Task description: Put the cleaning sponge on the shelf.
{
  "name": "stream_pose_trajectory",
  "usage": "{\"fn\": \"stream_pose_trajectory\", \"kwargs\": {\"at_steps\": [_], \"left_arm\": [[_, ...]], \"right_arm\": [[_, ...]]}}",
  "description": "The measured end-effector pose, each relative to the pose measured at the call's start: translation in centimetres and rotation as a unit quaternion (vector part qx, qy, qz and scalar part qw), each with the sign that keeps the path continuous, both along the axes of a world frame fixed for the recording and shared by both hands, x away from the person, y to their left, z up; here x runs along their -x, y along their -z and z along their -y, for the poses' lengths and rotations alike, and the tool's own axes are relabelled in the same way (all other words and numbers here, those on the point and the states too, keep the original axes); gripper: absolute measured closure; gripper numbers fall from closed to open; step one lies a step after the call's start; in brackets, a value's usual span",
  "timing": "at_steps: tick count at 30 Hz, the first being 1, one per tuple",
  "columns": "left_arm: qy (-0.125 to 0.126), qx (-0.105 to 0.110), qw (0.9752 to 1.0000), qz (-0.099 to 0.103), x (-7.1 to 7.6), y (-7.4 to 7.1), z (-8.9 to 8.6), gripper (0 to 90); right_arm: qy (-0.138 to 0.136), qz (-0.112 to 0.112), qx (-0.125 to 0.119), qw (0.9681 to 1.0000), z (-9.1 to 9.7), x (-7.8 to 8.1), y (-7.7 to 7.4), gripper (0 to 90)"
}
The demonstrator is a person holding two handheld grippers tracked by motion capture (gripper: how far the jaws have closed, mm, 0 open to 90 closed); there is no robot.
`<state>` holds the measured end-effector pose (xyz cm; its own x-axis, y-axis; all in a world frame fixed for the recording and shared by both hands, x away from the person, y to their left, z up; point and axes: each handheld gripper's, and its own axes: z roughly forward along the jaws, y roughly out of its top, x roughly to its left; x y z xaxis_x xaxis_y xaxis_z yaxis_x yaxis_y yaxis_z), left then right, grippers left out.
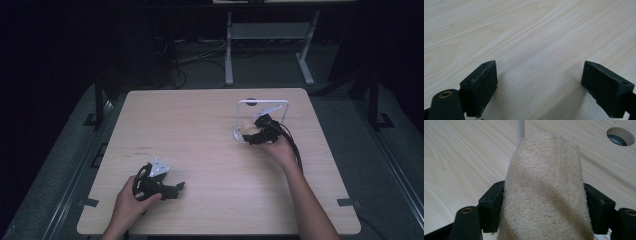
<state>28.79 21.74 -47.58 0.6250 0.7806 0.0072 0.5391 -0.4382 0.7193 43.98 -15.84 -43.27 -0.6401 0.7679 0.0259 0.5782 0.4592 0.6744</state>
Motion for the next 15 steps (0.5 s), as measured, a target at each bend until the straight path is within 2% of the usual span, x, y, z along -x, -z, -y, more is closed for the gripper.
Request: {"fn": "stream_pose_trajectory", "kwargs": {"at_steps": [15], "left_arm": [[0.0, 0.0, 1.0, 0.0, 0.0, 0.0, 0.0, 12.8]], "right_arm": [[0.007, -0.01, 0.009, 0.9999, 0.1, -0.9, 1.2, 27.4]]}}
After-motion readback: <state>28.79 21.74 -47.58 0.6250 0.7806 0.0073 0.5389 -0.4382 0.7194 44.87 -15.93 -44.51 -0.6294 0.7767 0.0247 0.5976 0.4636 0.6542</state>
